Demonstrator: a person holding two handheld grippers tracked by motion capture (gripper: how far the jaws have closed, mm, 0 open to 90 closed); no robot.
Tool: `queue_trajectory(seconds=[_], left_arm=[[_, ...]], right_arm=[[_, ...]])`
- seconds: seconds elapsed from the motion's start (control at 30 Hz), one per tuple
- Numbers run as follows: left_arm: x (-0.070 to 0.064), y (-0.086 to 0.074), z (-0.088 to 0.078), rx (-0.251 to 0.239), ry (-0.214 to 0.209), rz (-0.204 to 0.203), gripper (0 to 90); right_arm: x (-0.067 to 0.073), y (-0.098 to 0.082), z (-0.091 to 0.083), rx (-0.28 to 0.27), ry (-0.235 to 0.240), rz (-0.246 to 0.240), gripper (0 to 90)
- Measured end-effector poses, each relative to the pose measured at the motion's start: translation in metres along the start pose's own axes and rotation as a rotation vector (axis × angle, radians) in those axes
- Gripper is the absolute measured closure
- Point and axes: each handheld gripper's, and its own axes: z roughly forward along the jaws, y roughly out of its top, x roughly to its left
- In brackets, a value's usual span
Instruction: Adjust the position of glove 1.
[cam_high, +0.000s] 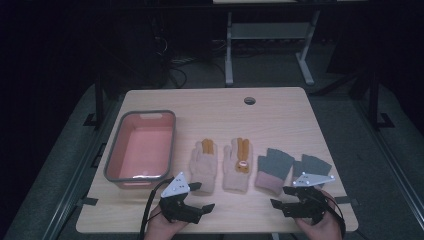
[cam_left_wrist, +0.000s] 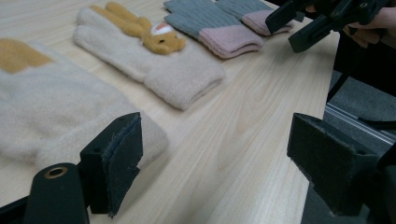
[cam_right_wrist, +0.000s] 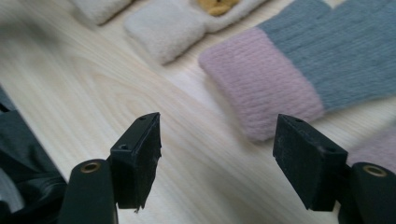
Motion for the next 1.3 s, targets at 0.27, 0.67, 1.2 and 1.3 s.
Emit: queue_trajectory(seconds=[0.27, 0.67, 1.2, 1.3], left_arm=[[0.000, -0.002, 0.001, -0.002, -0.010, -0.011, 18.3], [-0.003, -0.001, -0.008, -0.030, -0.006, -0.030, 18.3], [-0.001, -0.001, -0.008, -0.023, 0.008, -0.020, 18.3], [-0.002, -0.001, -0.008, -0.027, 0.011, -0.014, 18.3]], right_arm=[[0.008, 0.003, 0.001, 0.007, 0.005, -0.025, 31.9], [0.017, 0.021, 0.011, 0.062, 0.031, -0.060, 32.9], [0.024, 0.070, 0.021, 0.121, 0.054, -0.170, 34.9], [0.026, 0.081, 0.022, 0.130, 0.051, -0.189, 35.1]])
